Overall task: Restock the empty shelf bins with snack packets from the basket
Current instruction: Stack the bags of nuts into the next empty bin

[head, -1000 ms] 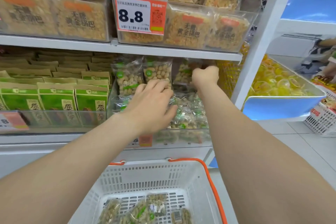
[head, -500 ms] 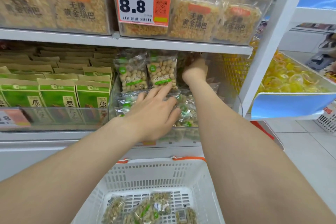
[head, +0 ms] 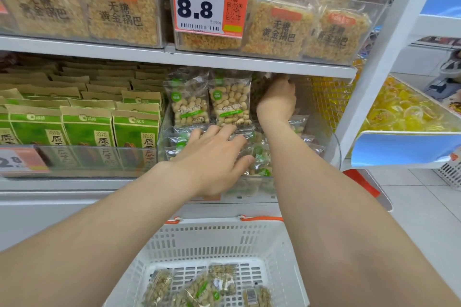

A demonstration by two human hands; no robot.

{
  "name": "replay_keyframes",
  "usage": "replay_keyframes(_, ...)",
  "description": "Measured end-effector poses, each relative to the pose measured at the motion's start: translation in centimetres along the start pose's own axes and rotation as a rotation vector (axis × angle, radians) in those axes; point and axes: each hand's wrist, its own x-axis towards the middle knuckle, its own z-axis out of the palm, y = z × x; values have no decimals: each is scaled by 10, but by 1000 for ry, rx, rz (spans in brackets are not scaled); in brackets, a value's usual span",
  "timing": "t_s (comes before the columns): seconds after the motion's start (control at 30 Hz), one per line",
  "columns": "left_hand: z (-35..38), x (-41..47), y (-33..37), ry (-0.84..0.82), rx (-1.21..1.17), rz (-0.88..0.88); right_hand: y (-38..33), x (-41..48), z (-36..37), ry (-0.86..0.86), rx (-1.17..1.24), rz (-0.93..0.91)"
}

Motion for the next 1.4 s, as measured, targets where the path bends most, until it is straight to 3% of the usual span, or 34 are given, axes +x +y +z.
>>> replay_keyframes(0.2,1,1,1,8,25,14,-10,-4,-13,-206,-78,-103)
replay_keyframes(0.43,-1,2,0,-16,63,-1,-6,-17,-19,-398,-110,-65)
replay_keyframes(0.6,-9,-7,-3,-16,43,-12,13,-36,-50,-501,-230,-219)
replay_keyframes(0.77,-23,-23,3,49,6,-5,25,-75,-85,-402,-189,-421)
replay_keyframes(0.87,-28,-38,11,154,-8,24,21,-101,-113,-234,-219,-584)
replay_keyframes(0.97,-35,-60,22,236,-20,71,17,-129,-134,-173,-53,-668)
replay_keyframes(1.1,-37,-88,33,-2,-111,48,29,-180,-135,-283,3,-796)
replay_keyframes(1.23,-11,-96,37,-369,55,83,47,-213,-122,-669,-171,-814)
replay_keyframes(1.3,3,-94,38,-520,94,114,55,-223,-105,-898,-304,-749)
replay_keyframes(1.4,22,-85,38,-681,142,135,75,-230,-66,-1105,-367,-631)
